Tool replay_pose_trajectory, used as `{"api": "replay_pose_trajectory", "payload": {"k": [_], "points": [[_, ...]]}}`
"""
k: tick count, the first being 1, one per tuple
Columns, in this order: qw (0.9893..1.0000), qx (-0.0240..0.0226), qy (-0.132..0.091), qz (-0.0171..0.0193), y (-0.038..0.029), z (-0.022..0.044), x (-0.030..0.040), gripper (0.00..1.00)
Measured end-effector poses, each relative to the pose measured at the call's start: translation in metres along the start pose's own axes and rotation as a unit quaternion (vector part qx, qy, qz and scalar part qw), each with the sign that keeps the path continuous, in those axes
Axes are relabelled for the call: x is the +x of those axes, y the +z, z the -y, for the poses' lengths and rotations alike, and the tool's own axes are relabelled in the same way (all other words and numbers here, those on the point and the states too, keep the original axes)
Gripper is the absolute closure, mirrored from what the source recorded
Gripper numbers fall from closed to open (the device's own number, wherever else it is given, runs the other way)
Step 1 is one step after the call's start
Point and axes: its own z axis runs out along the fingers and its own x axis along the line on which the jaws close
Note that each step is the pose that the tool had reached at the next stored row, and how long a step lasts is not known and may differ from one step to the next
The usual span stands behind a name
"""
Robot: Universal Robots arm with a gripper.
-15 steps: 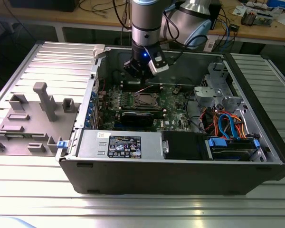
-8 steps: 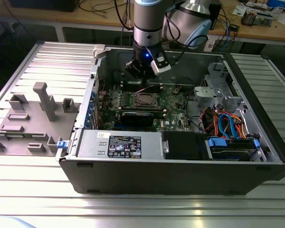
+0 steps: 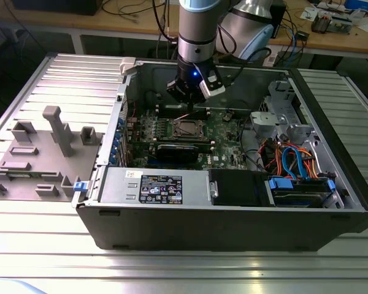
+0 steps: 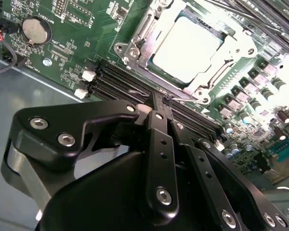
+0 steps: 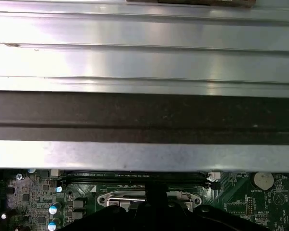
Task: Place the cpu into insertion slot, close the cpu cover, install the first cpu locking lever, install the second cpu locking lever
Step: 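Install the first cpu locking lever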
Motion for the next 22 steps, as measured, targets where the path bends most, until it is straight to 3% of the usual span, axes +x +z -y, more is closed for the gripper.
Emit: {"api": "replay_pose_trajectory", "payload": {"k": [5,22], "points": [[1.0,0.0,0.0,-0.0004,0.004,-0.0001,-0.0052,0.89],[1.0,0.0001,0.0,-0.0006,0.0194,0.0009,-0.012,0.89]]}}
